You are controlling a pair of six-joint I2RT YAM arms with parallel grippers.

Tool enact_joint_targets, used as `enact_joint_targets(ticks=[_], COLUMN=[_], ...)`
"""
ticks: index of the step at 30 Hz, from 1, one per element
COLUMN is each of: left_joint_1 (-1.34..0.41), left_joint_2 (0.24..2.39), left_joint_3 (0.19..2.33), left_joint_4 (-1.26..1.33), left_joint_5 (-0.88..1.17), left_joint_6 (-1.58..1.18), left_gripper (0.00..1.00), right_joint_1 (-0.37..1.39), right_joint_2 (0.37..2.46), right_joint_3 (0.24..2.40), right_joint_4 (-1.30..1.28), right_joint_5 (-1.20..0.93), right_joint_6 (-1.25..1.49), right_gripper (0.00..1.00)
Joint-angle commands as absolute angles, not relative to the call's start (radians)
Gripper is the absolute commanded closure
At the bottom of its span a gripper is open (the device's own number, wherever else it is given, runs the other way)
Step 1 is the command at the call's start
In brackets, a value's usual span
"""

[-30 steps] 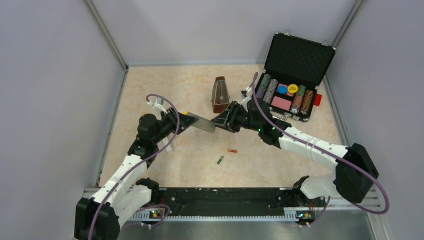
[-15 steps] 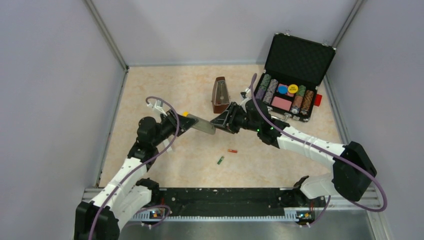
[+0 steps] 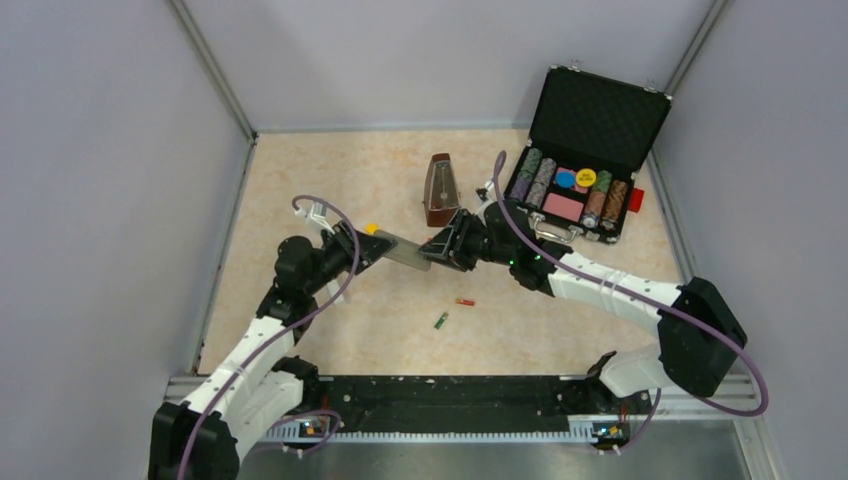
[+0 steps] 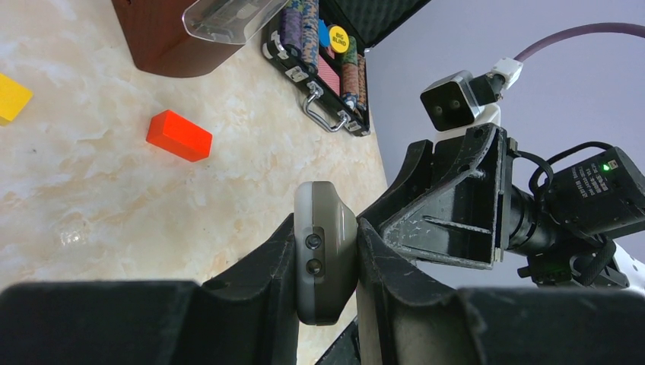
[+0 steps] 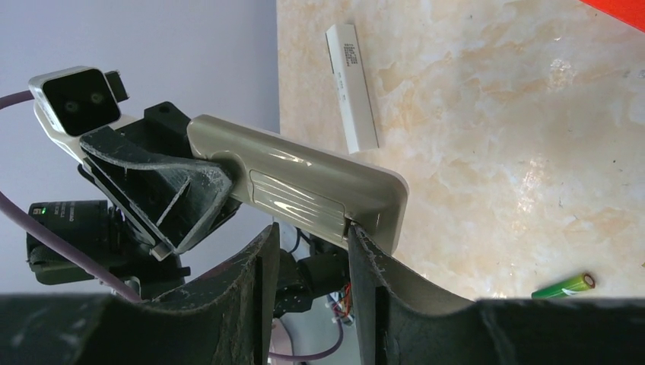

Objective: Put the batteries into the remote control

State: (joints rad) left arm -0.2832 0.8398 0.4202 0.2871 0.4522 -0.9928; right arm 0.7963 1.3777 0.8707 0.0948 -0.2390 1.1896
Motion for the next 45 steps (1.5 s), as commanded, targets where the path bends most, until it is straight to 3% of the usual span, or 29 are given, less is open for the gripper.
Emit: enact_joint_targets(ticks=[1,22,45], left_joint_1=[-0.288,-0.290,-0.291], left_joint_2=[0.809,0.817,0.866], left_joint_3=[0.412,0.381,0.409], left_joint_4=[0.395,0.606,0.563], left_joint_5=[0.472,0.564,0.616], left_joint_6=[-1.001,-1.117,-1.098], left_gripper=[1.00,1.00,1.00], right_joint_1=[0.805,0.824,0.824], right_joint_2=[1.388,1.454,1.496], right_joint_3=[0.909,0.919,0.792], right_joint_4=[0.086,0.096,0.716], right_joint_5=[-0.229,-0.238,-0.410], right_joint_6=[1.189,1.200,1.349], right_gripper=[0.62,0.66,0.66])
